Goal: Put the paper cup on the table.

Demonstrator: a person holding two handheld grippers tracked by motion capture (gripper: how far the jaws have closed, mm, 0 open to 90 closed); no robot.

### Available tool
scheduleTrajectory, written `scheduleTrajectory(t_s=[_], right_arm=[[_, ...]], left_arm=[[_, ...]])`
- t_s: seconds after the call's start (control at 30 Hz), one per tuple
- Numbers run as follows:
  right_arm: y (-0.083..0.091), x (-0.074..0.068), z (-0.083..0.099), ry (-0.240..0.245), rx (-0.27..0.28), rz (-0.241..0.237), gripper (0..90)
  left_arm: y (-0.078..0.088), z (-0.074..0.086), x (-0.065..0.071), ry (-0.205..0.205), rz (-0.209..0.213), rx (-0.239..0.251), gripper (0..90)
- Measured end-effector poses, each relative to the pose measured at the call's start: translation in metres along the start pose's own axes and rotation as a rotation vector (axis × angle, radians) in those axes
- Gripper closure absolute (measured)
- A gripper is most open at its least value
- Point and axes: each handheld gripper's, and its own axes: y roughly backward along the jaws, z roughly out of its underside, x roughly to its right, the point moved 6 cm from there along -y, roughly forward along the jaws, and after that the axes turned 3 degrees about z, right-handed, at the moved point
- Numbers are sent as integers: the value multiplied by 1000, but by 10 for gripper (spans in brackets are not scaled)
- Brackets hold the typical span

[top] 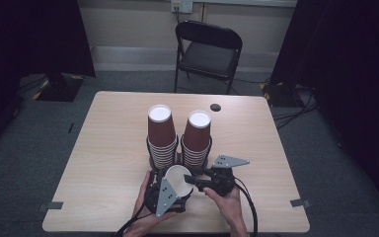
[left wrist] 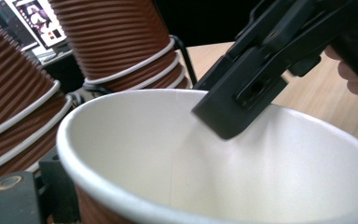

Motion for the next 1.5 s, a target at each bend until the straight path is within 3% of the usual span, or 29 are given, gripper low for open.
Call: scheduleTrajectory(t_s=[0.27,0.53,0.7,0.83,0.87,0.97,1.07,1.2,1.33,1.43,1.5], right_arm=[[7,3,-3,3,89,51,464],[19,15,0,15,160,159,416],[27,22,4,11,199,211,380],[39,30,6,33,251,311,325],[42,32,9,47,248,345,317],[48,35,14,40,243,384,295],[52,37,19,54,255,410,229],[56,42,26,43,259,415,160],[61,46,30,29,277,421,143],[64,48,34,33,280,427,143],[66,50,37,31,280,431,143]], left_arm=[[6,8,-13,73,-27,3,87],[17,13,-31,163,-53,16,86],[25,18,-43,245,-67,36,87],[32,21,-54,282,-86,41,89],[34,21,-56,288,-91,42,88],[39,23,-66,288,-121,36,87],[43,25,-74,289,-138,32,87],[47,27,-86,323,-157,38,86],[52,28,-99,346,-184,45,86],[53,29,-106,394,-184,63,86],[53,29,-112,397,-205,62,85]])
